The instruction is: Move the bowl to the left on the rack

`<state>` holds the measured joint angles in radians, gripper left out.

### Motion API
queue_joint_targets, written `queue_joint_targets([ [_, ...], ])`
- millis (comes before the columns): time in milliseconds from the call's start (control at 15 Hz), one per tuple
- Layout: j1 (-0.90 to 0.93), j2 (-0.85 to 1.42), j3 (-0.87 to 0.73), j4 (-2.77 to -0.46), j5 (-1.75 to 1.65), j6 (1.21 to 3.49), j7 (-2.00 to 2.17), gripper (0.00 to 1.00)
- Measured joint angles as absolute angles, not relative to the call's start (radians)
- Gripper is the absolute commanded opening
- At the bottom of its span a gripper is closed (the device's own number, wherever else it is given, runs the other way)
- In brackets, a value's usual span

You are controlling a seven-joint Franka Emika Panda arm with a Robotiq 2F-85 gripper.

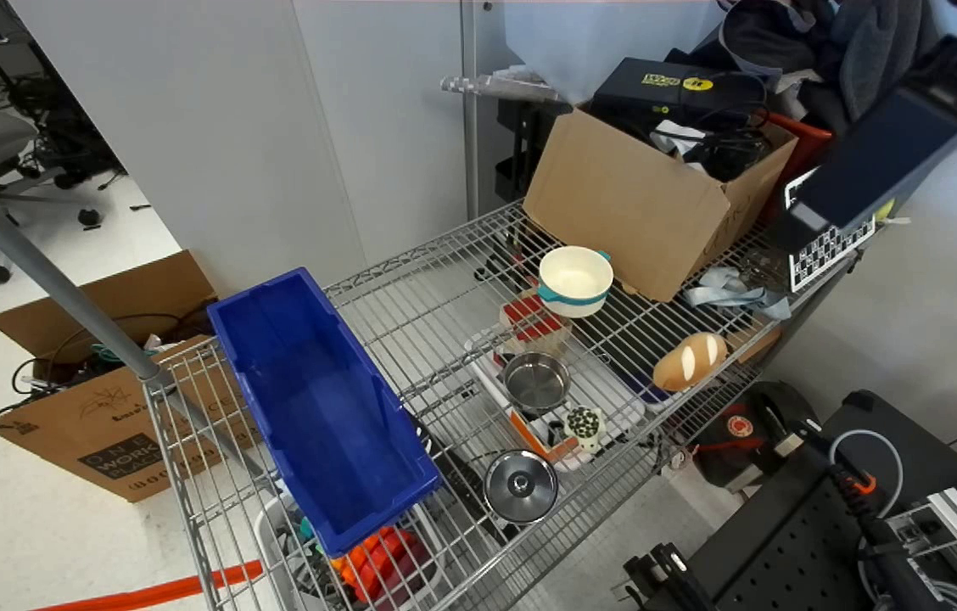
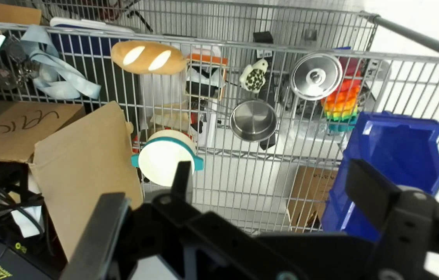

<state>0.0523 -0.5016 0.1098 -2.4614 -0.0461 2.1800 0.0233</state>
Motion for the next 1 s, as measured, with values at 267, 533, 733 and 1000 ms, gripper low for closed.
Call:
queue_joint_targets([
  [267,0.030,-0.329,0.036,-2.359,-0.038,2.297,-0.002,1.00],
  [533,0.017,-0.118,-0.017,-2.195,0.003,2.323,-0.037,1.00],
  [733,0.005,0.048,-0.031,-2.077,0.079,2.355,-0.102,1.00],
  [1000,-0.023,0.293,-0.030,-1.917,0.098,2.378,-0.154,1.00],
])
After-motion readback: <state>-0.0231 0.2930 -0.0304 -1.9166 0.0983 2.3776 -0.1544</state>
